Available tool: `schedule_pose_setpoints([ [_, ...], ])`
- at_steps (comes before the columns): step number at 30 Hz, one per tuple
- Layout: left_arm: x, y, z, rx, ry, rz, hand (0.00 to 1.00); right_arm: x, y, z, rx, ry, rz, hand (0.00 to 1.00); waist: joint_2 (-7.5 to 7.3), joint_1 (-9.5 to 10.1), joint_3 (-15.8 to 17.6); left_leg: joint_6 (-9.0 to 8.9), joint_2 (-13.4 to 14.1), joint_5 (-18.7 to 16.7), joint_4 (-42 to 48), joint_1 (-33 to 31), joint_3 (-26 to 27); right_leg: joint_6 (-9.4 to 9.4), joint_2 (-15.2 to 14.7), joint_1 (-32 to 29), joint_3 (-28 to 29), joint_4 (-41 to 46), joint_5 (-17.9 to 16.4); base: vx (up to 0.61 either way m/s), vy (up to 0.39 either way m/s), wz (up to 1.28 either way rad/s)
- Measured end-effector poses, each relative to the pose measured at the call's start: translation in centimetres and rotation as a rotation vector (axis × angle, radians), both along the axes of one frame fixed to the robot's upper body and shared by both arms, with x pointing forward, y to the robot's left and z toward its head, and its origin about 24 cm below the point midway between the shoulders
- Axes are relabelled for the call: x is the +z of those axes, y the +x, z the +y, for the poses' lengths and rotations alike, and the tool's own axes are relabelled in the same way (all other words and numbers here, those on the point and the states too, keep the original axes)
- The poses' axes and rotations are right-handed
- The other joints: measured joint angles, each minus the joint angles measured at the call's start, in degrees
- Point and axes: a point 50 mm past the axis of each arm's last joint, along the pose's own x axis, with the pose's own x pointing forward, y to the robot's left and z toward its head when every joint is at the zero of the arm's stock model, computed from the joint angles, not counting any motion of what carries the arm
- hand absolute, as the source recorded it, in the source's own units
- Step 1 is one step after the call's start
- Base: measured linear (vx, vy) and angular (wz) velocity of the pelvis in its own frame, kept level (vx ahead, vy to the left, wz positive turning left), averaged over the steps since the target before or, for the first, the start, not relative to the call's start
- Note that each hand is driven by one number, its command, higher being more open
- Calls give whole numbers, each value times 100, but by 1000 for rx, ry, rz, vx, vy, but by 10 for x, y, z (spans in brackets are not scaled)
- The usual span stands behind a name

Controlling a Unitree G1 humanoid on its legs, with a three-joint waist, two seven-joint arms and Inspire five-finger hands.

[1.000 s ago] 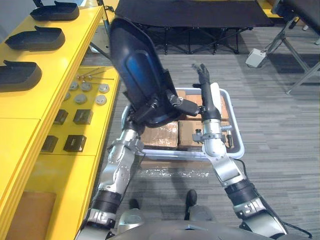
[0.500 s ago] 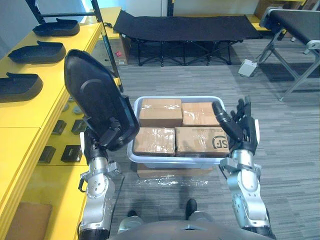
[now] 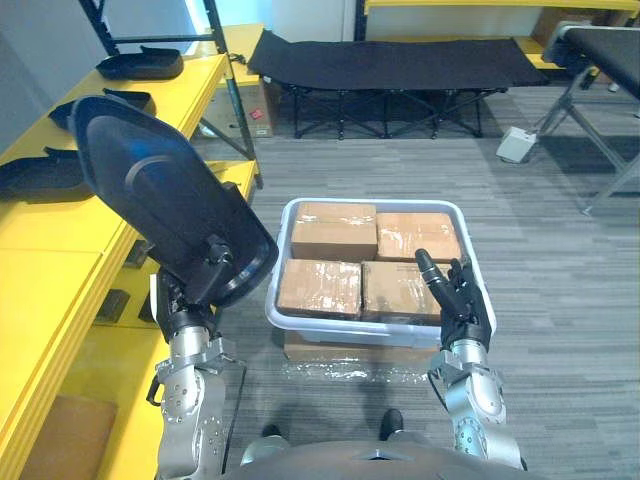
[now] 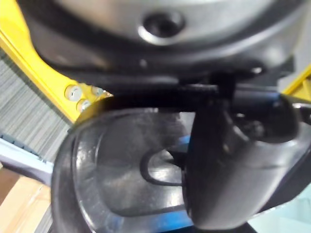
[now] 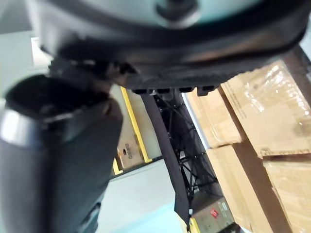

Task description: Walk over and take three plastic housings, then place them on the shelf

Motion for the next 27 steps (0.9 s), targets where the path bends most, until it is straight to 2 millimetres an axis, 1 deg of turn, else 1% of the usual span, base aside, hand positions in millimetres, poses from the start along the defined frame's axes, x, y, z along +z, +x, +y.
schedule_pose_setpoints([
  [3,1,-4,7,58,-3,4,0,-6,6,14,83,14,19,100,25,105,-16,1,-1,7,73,-63,-234,10,-3,124,-225,1,-21,5,-2,36],
  [5,1,-12,11,95,1,13,0,-11,14,29,160,18,37,100,32,207,-18,0,-10,6,197,-178,-545,1,-3,281,-566,22,-54,-8,-10,60],
  [6,2,-13,12,102,-1,11,0,-11,15,32,176,18,36,100,33,259,-18,0,-18,7,207,-210,-637,6,-5,315,-659,30,-66,-22,-15,76],
  [8,5,-22,16,139,-3,-3,0,-7,21,42,235,15,12,100,46,444,-22,2,-44,96,197,-373,-1000,3,-4,437,-1070,32,-126,-50,-29,92],
  [9,6,-26,19,154,-2,-6,0,-5,23,46,259,7,1,100,59,472,-18,72,-44,106,178,-448,-1057,6,-6,531,-1274,33,-162,-70,-38,118],
  [10,6,-29,22,161,2,-9,0,-3,24,48,277,-15,-8,100,80,443,-13,148,27,127,193,-514,-872,31,-18,676,-1581,34,-207,-55,-43,140],
  [12,6,-32,24,144,-9,-20,0,-3,25,45,274,-33,-10,100,107,386,-15,325,179,292,202,-528,-288,109,-71,1010,-2188,45,-298,-17,-1,167],
  [13,6,-34,23,135,-4,-30,0,-2,25,39,276,-65,-8,100,156,455,-2,290,196,448,182,-523,-148,189,-132,1129,-2443,138,-387,-15,69,140],
  [14,6,-37,24,135,2,-35,0,-1,27,35,275,-90,-11,100,201,521,17,204,173,526,176,-518,-147,234,-197,1202,-2584,234,-495,-26,120,96],
  [15,6,-42,25,143,12,-34,0,0,28,35,270,-94,-16,100,214,616,16,193,125,534,171,-519,-153,269,-270,1209,-2632,306,-561,-6,132,49],
  [16,9,-50,30,167,30,-30,0,2,30,37,271,-90,-30,100,208,669,19,195,69,536,163,-534,-156,304,-342,1202,-2664,351,-586,6,127,21],
  [17,10,-53,31,176,40,-33,0,4,32,38,270,-84,-40,100,194,689,26,195,40,536,164,-552,-156,309,-371,1198,-2677,358,-585,21,110,14],
  [18,14,-55,33,177,54,-46,0,7,34,40,267,-78,-64,100,168,741,44,201,-17,540,159,-583,-157,328,-424,1181,-2701,355,-574,31,88,13],
  [20,24,-57,33,158,79,-85,0,12,37,45,270,-68,-100,100,80,763,99,254,-132,578,92,-610,-187,372,-525,1182,-2777,365,-556,45,87,19],
  [22,30,-55,31,122,99,-128,0,16,37,47,267,-63,-130,100,8,764,117,278,-224,593,78,-710,-269,393,-597,1115,-2824,430,-556,58,70,23],
  [24,32,-51,29,87,109,-151,0,18,37,48,265,-62,-148,100,-13,755,124,359,-298,664,81,-839,-381,403,-718,985,-2758,695,-617,77,78,31],
  [25,34,-47,27,59,109,-171,0,18,37,47,263,-64,-149,100,-13,724,156,382,-351,704,78,-884,-530,343,-772,941,-2544,870,-689,61,101,55],
  [26,37,-44,25,29,116,-191,0,18,37,47,263,-64,-148,100,-59,716,206,388,-421,757,67,-886,-637,377,-857,941,-2300,1052,-848,46,89,60],
  [27,38,-41,24,17,118,-203,0,18,37,47,264,-64,-149,100,-82,728,220,389,-450,772,61,-885,-671,406,-891,934,-2293,1116,-931,7,38,52],
])
